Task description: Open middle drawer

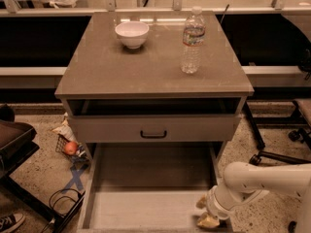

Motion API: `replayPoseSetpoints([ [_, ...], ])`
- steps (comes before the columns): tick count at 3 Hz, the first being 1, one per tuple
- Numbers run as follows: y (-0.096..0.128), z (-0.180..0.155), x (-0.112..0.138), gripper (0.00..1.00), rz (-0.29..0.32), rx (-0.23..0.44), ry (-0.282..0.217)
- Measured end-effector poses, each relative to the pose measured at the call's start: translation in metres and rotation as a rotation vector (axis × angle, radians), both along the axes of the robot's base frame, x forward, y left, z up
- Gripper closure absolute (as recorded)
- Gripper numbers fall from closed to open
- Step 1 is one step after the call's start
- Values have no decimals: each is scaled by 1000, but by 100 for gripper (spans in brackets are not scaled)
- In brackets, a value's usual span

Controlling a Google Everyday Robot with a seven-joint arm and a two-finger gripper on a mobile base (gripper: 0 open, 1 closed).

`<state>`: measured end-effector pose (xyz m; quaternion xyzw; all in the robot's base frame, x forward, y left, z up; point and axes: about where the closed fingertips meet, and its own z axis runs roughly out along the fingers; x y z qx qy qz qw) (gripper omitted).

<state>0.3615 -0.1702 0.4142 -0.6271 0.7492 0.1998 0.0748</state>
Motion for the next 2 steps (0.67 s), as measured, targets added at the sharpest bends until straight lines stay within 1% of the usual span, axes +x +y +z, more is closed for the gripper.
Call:
replayPoseSetpoints([
  [1,0,-1,1,0,1,0,2],
  [2,0,-1,1,0,1,0,2],
])
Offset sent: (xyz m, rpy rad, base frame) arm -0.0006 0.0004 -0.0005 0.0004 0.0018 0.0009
